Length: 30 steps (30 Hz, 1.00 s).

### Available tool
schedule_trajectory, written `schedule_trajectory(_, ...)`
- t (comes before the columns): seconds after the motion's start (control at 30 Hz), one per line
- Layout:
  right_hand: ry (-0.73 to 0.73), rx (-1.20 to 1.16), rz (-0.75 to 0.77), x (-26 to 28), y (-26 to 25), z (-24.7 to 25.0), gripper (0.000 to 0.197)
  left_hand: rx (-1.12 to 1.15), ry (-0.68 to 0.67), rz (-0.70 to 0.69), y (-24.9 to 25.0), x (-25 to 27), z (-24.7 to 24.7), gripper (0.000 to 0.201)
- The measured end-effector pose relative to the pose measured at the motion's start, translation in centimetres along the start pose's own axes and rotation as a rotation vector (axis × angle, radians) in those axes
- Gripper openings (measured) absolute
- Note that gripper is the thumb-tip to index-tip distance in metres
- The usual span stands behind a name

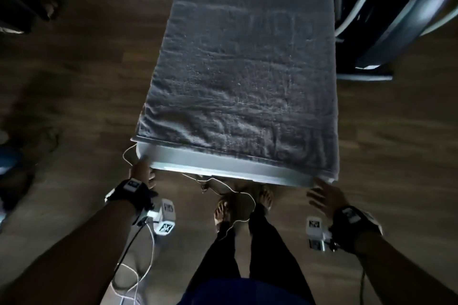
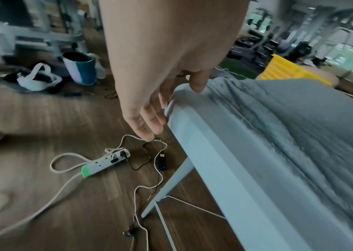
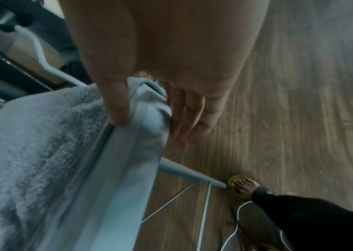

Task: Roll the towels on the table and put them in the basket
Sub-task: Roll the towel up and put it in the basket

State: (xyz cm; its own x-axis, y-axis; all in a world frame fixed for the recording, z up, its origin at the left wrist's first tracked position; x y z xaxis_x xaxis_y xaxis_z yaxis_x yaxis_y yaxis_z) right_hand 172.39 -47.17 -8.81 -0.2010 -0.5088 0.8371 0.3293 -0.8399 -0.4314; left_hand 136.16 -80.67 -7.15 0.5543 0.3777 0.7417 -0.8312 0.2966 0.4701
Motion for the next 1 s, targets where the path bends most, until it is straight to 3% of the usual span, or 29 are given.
schedule_trajectory(0.07, -0.047, -0.013, -0.034, 0.0, 0.0, -0.4, 0.035, -0.013, -0.036, 0.025, -0.1, -1.1, -0.1, 0.017)
schedule_trajectory(0.17, -0.063, -0.096, -0.033, -0.4, 0.3, -0.6, 0.032, 0.041, -0.07, 0.089, -0.2, -1.9, 0.4, 0.023)
schedule_trajectory(0.3, -0.009, -0.055, -0.011, -0.7, -0.1, 0.0, 0.03, 0.045, -0.156, 0.015, -1.6, -2.6, 0.4, 0.029)
schedule_trajectory(0.37, 0.036, -0.002, -0.01, -0.5, -0.3, 0.5, 0.044, 0.049, -0.127, 0.004, -2.5, -2.0, 0.1, 0.022)
schedule_trajectory(0.47, 0.27, 0.241, 0.191, -0.9, -1.1, 1.5, 0.101, 0.007, -0.063, -0.011, -2.5, -1.3, -0.1, 0.023)
schedule_trajectory(0.5, 0.384, 0.363, 0.321, -0.7, -1.6, 1.8, 0.111, -0.109, -0.007, -0.112, -2.1, -1.2, -0.1, 0.024)
schedule_trajectory(0.53, 0.466, 0.487, 0.442, 0.0, -2.2, 1.9, 0.111, -0.293, 0.088, -0.273, -1.4, -1.4, 0.1, 0.04)
schedule_trajectory(0.6, 0.521, 0.682, 0.704, 1.3, -3.4, 1.5, 0.089, -0.623, 0.318, -0.645, 0.5, -0.1, 0.3, 0.071)
schedule_trajectory(0.63, 0.526, 0.8, 0.852, 2.0, -4.0, 0.9, 0.071, -0.723, 0.365, -0.882, 1.4, 0.7, -0.1, 0.074)
schedule_trajectory(0.7, 0.487, 0.952, 1.105, 2.1, -4.6, -0.1, 0.037, -0.856, 0.311, -1.367, 2.8, 2.2, -1.5, 0.065)
schedule_trajectory(0.73, 0.46, 0.992, 1.161, 2.2, -4.8, -0.4, 0.027, -0.89, 0.26, -1.516, 3.0, 1.7, -2.0, 0.059)
schedule_trajectory(0.9, 0.304, 0.915, 1.19, 0.8, -5.6, -0.1, 0.022, -0.922, 0.142, -1.745, 4.5, 0.7, -3.0, 0.037)
schedule_trajectory(1.0, 0.27, 0.892, 1.172, -0.3, -5.8, 0.5, 0.026, -0.996, 0.052, -1.785, 4.6, 0.0, -2.9, 0.043)
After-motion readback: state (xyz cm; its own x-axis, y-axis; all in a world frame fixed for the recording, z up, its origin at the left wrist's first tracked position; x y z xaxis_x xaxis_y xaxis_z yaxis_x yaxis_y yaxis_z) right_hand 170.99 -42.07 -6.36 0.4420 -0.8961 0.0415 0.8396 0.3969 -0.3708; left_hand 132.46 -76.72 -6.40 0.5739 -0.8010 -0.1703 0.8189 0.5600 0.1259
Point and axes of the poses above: each hand's wrist, its own x-axis away from the middle knuckle, its own z-axis out of the back of the hand, y = z × x, the point moved 3 cm from there along -x, towards the middle knuckle, and after that the axes turned 15 degrees about y, right-handed, at the moved point
